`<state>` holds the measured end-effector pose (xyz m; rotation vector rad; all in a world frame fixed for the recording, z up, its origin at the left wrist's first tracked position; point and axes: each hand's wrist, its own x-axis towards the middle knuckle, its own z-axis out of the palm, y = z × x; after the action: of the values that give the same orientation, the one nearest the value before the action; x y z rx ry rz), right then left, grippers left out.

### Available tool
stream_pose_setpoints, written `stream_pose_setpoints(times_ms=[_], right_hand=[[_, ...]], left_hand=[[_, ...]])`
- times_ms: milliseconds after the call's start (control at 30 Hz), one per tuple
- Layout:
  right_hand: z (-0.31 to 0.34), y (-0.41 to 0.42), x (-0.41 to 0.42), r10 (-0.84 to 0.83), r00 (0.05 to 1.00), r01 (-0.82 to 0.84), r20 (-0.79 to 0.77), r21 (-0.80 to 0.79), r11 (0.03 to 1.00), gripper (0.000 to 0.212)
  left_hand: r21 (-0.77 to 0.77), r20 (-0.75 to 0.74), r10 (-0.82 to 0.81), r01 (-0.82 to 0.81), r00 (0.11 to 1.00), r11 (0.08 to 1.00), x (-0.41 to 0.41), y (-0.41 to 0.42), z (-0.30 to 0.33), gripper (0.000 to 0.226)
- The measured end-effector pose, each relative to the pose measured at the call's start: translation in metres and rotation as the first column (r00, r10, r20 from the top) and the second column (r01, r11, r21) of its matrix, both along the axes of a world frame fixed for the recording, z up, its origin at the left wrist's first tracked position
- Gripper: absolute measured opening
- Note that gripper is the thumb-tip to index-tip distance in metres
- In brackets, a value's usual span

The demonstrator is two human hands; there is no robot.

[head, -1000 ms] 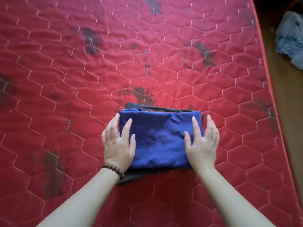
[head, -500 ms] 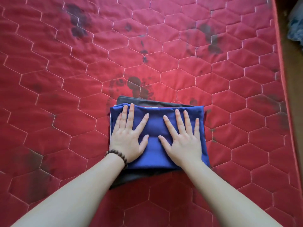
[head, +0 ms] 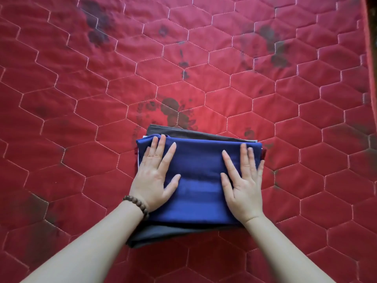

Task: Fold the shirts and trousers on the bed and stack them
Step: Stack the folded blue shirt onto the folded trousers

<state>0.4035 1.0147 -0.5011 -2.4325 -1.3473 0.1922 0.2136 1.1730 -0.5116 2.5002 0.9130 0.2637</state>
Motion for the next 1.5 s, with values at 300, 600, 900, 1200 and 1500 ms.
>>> stream_pose_setpoints(times_ms=[300, 600, 900, 1200, 1500], right_hand=[[0.006, -0.014, 0.014, -0.151, 0.899, 0.150, -0.411, -0.037, 0.988, 0.075], [0.010, -0.018, 0.015, -0.287, 0.785, 0.217, -0.549, -0.191, 0.957, 0.079], [0.024, -0.025, 0.021, -0.295, 0.793, 0.159, -0.532, -0.286, 0.945, 0.078], [0.023, -0.035, 0.019, -0.259, 0.759, 0.159, -0.597, -0.217, 0.963, 0.079], [0.095, -0.033, 0.002, -0.066, 0.819, 0.032, -0.570, -0.070, 0.997, 0.077]], left_hand=[[-0.363, 0.021, 0.272, -0.246, 0.962, 0.899, -0.018, -0.008, 0.001, 0.080], [-0.497, -0.019, 0.331, -0.297, 0.943, 0.816, -0.026, -0.011, 0.009, 0.087], [-0.620, -0.127, 0.273, -0.291, 0.954, 0.729, -0.032, -0.008, 0.024, 0.090], [-0.569, -0.120, 0.344, -0.348, 0.931, 0.745, -0.034, -0.021, 0.024, 0.092], [-0.528, -0.069, 0.498, -0.455, 0.864, 0.717, -0.072, -0.057, 0.108, 0.092]])
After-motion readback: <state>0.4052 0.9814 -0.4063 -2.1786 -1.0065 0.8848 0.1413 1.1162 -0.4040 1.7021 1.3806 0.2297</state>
